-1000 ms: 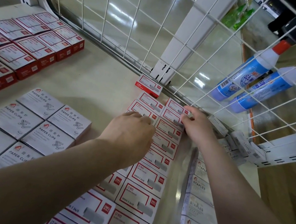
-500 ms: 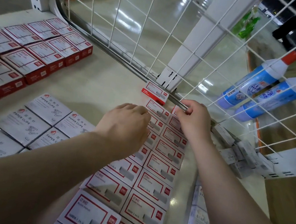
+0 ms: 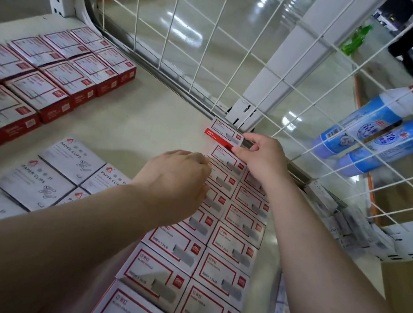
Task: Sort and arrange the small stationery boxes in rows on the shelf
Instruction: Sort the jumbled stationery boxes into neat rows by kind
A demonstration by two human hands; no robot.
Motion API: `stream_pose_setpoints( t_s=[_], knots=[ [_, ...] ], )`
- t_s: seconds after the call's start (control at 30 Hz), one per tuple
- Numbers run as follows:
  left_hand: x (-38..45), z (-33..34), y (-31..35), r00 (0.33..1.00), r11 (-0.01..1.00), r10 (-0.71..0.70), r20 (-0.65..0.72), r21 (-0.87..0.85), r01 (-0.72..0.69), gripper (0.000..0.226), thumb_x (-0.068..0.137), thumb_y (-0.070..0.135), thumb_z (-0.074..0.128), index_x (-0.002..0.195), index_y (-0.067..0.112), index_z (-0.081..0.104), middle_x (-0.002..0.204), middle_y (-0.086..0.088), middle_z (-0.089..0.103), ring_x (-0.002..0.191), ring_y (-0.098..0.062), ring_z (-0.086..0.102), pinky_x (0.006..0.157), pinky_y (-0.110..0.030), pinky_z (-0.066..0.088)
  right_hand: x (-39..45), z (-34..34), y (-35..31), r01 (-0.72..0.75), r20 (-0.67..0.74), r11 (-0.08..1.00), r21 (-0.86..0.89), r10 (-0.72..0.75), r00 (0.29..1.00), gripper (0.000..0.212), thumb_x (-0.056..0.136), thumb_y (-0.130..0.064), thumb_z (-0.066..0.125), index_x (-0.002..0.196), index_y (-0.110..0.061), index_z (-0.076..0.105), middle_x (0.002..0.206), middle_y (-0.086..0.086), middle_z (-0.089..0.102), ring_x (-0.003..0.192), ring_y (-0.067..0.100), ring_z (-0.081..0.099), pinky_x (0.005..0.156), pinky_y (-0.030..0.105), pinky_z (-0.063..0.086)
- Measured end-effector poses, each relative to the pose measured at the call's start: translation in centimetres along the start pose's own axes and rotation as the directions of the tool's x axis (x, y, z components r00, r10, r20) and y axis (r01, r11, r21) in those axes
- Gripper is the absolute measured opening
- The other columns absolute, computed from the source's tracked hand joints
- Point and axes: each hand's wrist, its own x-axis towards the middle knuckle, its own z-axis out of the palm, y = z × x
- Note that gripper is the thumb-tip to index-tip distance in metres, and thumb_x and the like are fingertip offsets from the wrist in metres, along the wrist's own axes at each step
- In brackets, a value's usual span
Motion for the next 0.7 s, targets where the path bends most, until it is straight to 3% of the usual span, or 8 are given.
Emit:
stream_pose_setpoints(
  t_s=[0.07,0.17,0.3,0.4,0.5,0.57,0.63,0.7],
  knots=[
    [-0.1,0.0,0.0,1.000,1.000,-0.006,0.004,0.002,0.006,0.041,0.097,0.032,0.039,0.137,0.025,0.043,0.140,0.010,0.043,0.129,-0.013,0.039,0.107,-0.027,0.031,0.1,0.1,0.1,0.006,-0.001,1.000,-0.008,-0.006,1.000,0.036,0.089,-0.025,0.061,0.124,-0.020,0.056,0.081,-0.011,0.053,0.065,-0.004,0.046,0.050,0.013,0.034],
    [-0.1,-0.1,0.3,0.999,1.000,-0.023,0.026,-0.004,0.023,0.042,0.097,0.033,0.039,0.138,0.025,0.042,0.140,0.010,0.043,0.129,-0.014,0.040,0.107,-0.028,0.033,0.1,0.4,0.2,0.020,-0.032,1.000,0.000,-0.020,0.999,0.036,0.088,-0.025,0.061,0.124,-0.021,0.057,0.097,-0.003,0.063,0.069,-0.003,0.052,0.050,0.012,0.035],
    [-0.3,-0.2,0.9,0.994,0.990,-0.078,0.072,-0.111,0.086,0.045,0.097,0.027,0.042,0.142,0.024,0.036,0.149,0.011,0.030,0.133,-0.015,0.036,0.102,-0.028,0.040,-0.9,0.2,0.2,0.046,-0.112,0.998,0.046,-0.041,0.993,0.039,0.089,-0.019,0.061,0.127,-0.019,0.053,0.107,-0.004,0.062,0.074,0.000,0.053,0.045,0.006,0.036],
    [-0.7,-0.3,1.6,0.992,0.966,-0.118,0.052,-0.225,0.127,0.043,0.096,0.023,0.043,0.139,0.024,0.040,0.144,0.011,0.037,0.124,-0.014,0.045,0.084,-0.019,0.046,-2.0,-0.6,0.3,0.060,-0.167,0.996,0.063,-0.049,0.985,0.036,0.089,-0.017,0.061,0.125,-0.017,0.055,0.106,-0.005,0.062,0.078,0.001,0.053,0.047,0.006,0.036],
    [-1.3,-0.7,2.3,0.989,0.957,-0.145,-0.011,-0.256,0.137,0.036,0.094,0.023,0.046,0.130,0.025,0.051,0.132,0.008,0.049,0.115,-0.015,0.049,0.085,-0.023,0.048,-3.5,-1.8,0.5,0.062,-0.199,0.994,0.091,-0.043,0.979,0.032,0.088,-0.015,0.062,0.120,-0.017,0.056,0.104,-0.007,0.062,0.082,0.002,0.056,0.052,0.003,0.041],
    [-1.7,-0.9,2.7,0.986,0.949,-0.167,-0.023,-0.274,0.154,0.031,0.094,0.022,0.046,0.124,0.025,0.056,0.127,0.006,0.053,0.110,-0.013,0.051,0.086,-0.023,0.047,-4.6,-2.5,0.7,0.054,-0.212,0.989,0.137,-0.024,0.977,0.032,0.087,-0.012,0.062,0.118,-0.018,0.057,0.100,-0.008,0.063,0.083,0.004,0.058,0.064,0.011,0.048],
    [-2.2,-1.0,3.0,0.983,0.935,-0.182,-0.009,-0.310,0.171,0.027,0.095,0.021,0.046,0.118,0.024,0.059,0.122,0.006,0.056,0.102,-0.011,0.053,0.078,-0.019,0.044,-5.6,-3.0,1.0,0.037,-0.212,0.988,0.150,-0.005,0.977,0.033,0.086,-0.011,0.063,0.118,-0.018,0.058,0.090,-0.012,0.060,0.080,0.003,0.058,0.070,0.017,0.051],
    [-2.8,-1.2,3.4,0.980,0.917,-0.200,0.006,-0.351,0.190,0.023,0.095,0.022,0.044,0.111,0.023,0.060,0.111,0.004,0.060,0.088,-0.009,0.055,0.069,-0.016,0.045,-7.0,-3.5,1.5,0.025,-0.207,0.991,0.134,0.003,0.978,0.035,0.086,-0.013,0.064,0.119,-0.019,0.057,0.095,-0.009,0.063,0.082,0.004,0.059,0.065,0.011,0.047]
  ],
)
